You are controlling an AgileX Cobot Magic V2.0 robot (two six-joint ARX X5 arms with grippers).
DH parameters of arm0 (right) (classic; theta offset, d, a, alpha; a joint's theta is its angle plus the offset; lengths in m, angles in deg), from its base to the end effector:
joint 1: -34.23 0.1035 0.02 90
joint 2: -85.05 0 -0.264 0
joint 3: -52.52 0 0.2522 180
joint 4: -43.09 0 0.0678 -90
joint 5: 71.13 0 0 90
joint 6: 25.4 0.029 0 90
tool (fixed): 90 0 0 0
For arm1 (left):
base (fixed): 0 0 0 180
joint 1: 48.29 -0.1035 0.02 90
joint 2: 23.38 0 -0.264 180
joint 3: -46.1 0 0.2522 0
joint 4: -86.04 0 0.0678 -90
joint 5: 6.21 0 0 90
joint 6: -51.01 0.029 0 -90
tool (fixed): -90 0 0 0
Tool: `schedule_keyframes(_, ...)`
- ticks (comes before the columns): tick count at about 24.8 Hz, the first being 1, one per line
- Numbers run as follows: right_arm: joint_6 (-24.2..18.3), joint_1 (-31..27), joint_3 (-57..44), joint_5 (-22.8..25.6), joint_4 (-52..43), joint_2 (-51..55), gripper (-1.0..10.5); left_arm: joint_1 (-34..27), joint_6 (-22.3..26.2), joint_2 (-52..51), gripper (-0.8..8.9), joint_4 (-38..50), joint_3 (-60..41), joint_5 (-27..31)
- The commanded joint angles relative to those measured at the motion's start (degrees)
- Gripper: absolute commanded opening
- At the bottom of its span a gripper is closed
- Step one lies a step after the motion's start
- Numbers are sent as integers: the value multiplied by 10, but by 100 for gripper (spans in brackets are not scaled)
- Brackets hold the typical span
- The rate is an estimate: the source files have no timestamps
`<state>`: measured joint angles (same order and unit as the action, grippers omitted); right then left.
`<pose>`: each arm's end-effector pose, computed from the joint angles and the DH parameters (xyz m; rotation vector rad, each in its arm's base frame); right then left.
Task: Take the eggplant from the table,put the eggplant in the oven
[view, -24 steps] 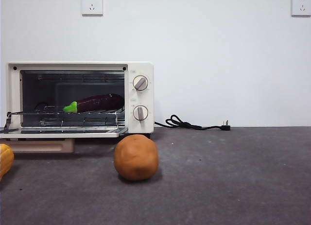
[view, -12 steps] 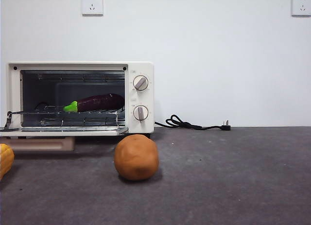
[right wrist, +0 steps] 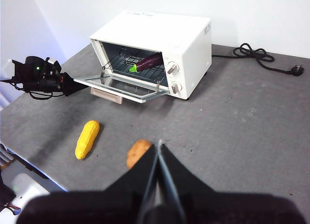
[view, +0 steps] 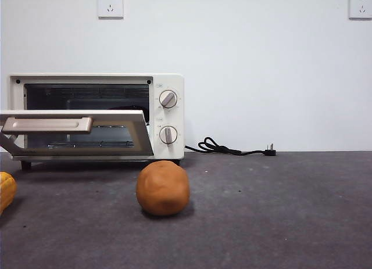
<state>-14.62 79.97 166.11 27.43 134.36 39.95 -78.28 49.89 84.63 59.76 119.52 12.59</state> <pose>0.0136 0.0078 0.4878 -0.0050 0.4179 0.6027 0.3141 0.1496 0.1440 -0.8555 0.6953 -0.6433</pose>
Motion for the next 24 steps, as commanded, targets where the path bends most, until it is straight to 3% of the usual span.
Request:
schedule_keyframes(1, 3, 0, -4, 1, 14, 0, -9, 7, -39, 6, -8, 33, -2, -28)
schedule_keyframes(7, 3, 0, -4, 1, 14, 0, -9, 17, -90, 6, -8, 87, 8, -45)
schedule_keyframes(24, 1, 0, -4, 1, 13, 0, -9, 39, -101, 5, -8, 90, 136, -24)
